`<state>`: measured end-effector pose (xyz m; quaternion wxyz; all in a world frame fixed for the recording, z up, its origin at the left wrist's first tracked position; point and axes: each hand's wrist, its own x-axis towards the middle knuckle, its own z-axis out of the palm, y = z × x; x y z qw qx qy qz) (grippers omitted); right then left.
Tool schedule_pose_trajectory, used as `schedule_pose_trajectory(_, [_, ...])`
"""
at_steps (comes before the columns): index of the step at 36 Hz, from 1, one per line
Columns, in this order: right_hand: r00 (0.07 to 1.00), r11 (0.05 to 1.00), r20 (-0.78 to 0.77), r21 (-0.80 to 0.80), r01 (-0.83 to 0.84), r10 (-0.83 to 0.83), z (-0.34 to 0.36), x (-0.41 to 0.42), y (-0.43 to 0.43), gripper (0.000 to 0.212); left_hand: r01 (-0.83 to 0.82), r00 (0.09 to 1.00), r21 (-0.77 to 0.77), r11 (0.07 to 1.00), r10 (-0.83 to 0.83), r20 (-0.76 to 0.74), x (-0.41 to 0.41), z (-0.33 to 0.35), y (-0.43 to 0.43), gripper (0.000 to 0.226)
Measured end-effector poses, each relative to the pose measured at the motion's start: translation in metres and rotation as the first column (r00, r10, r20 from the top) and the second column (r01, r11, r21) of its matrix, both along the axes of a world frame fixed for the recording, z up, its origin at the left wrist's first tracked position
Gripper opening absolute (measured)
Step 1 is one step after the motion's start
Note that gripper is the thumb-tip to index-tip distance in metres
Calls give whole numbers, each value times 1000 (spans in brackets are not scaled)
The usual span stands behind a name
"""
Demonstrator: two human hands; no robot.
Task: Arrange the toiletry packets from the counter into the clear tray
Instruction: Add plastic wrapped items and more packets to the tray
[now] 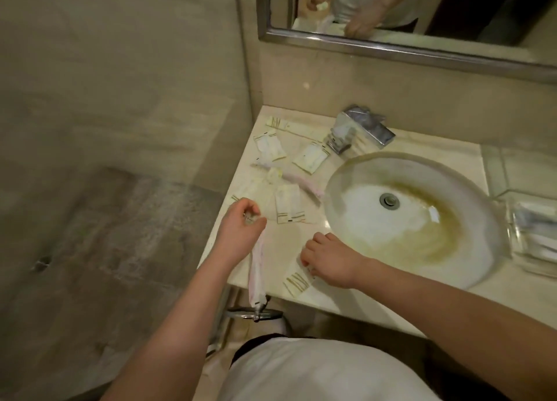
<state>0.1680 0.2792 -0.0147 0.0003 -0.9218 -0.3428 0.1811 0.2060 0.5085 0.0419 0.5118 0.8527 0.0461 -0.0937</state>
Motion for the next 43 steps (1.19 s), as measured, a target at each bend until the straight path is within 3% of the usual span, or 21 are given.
schedule_pose_trajectory(5, [998,998,7,-4,56,-56,-4,-14,-10,22,47,999,46,998,-47,3,0,5,-29,35])
schedule_pose_trajectory(10, [918,943,-258,63,326,-300,6,-15,-38,24,74,997,113,991,-70,-38,-6,7,-60,62])
schedule_pose_trajectory(13, [816,854,-419,156,496,-397,13,-18,-68,25,108,994,129,986,-104,-40,-12,10,-86,52])
schedule_pose_trajectory(18, [710,705,-523,261,660,-471,36,-25,-138,22,163,983,132,978,-150,-101,-29,13,-145,47])
schedule_pose_trajectory(22, [671,630,-564,310,712,-481,52,-34,-197,18,164,979,110,980,-148,-138,-41,15,-198,45])
schedule_pose_trajectory(28, [534,480,-686,298,825,-493,70,-55,-282,31,180,968,37,983,-171,-181,-61,21,-274,43])
schedule_pose_trajectory(33, [436,276,-725,339,900,-533,78,-74,-336,33,230,939,-90,969,-245,-239,-73,26,-319,44])
schedule_pose_trajectory(38, [382,83,-767,399,913,-515,82,-88,-371,25,277,893,-202,939,-330,-308,-73,32,-349,28])
schedule_pose_trajectory(43, [292,-69,-804,379,923,-518,82,-99,-394,28,324,858,-212,922,-381,-344,-60,30,-378,17])
